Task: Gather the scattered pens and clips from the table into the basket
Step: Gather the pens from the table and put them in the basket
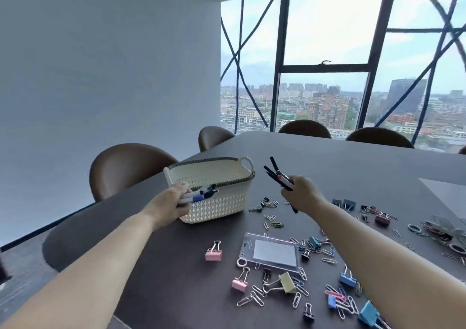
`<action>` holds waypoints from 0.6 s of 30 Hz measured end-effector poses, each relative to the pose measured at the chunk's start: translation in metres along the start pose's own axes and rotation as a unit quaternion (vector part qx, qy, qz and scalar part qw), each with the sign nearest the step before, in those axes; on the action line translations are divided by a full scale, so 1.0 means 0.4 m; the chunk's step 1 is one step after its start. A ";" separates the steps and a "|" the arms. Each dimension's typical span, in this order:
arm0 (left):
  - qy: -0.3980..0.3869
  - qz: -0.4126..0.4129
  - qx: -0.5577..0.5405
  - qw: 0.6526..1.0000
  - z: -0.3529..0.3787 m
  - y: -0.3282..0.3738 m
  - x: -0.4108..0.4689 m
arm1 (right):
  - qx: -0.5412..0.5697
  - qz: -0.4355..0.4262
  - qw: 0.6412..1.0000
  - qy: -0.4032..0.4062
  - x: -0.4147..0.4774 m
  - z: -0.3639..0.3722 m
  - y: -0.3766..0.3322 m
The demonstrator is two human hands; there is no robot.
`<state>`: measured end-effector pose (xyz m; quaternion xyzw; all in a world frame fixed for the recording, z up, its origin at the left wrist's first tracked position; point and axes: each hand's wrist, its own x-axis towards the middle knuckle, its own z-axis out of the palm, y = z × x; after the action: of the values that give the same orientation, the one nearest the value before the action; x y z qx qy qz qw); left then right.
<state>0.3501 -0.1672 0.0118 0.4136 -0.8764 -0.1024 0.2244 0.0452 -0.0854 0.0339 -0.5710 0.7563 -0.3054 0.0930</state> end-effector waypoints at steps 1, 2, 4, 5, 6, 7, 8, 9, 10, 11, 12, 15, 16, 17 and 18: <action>-0.002 -0.009 -0.015 1.000 -0.020 -0.008 -0.029 | 0.003 -0.010 1.000 -0.003 -0.013 0.014 -0.032; -0.005 -0.018 -0.026 0.999 -0.037 -0.016 -0.054 | 0.005 -0.019 1.000 -0.005 -0.027 0.029 -0.064; -0.016 -0.034 -0.043 0.998 -0.066 -0.034 -0.096 | 0.005 -0.043 0.999 -0.012 -0.054 0.061 -0.122; -0.019 -0.038 -0.053 0.998 -0.080 -0.043 -0.114 | 0.005 -0.055 0.998 -0.017 -0.067 0.075 -0.146; -0.017 -0.038 -0.064 0.997 -0.094 -0.051 -0.129 | 0.009 -0.065 0.998 -0.024 -0.078 0.088 -0.166; -0.014 -0.040 -0.078 0.996 -0.108 -0.056 -0.142 | 0.014 -0.074 0.997 -0.030 -0.087 0.099 -0.182; -0.009 -0.040 -0.091 0.995 -0.123 -0.060 -0.153 | 0.021 -0.082 0.996 -0.034 -0.092 0.106 -0.196; -0.002 -0.036 -0.097 0.995 -0.137 -0.061 -0.160 | 0.028 -0.091 0.995 -0.036 -0.096 0.111 -0.208; 0.014 -0.031 -0.097 0.995 -0.150 -0.058 -0.163 | 0.033 -0.099 0.994 -0.034 -0.098 0.113 -0.219; 0.039 -0.024 -0.097 0.994 -0.163 -0.052 -0.162 | 0.039 -0.106 0.993 -0.031 -0.099 0.114 -0.227; 0.068 -0.018 -0.098 0.993 -0.172 -0.042 -0.154 | 0.045 -0.112 0.992 -0.024 -0.098 0.113 -0.234; 0.092 -0.002 -0.078 0.993 -0.173 -0.001 -0.096 | 0.052 -0.128 0.990 -0.003 -0.089 0.108 -0.243; 0.078 0.002 -0.060 0.995 -0.164 0.018 -0.074 | 0.056 -0.129 0.990 0.003 -0.091 0.105 -0.239; 0.064 -0.004 -0.050 0.997 -0.147 0.030 -0.047 | 0.058 -0.129 0.990 0.007 -0.090 0.102 -0.233; 0.052 -0.016 -0.046 0.997 -0.134 0.037 -0.020 | 0.058 -0.128 0.990 0.012 -0.085 0.096 -0.226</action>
<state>0.3703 -0.1514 0.0618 0.4219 -0.8509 -0.1246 0.2870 0.1484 -0.0822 0.0476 -0.6529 0.6593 -0.3649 0.0773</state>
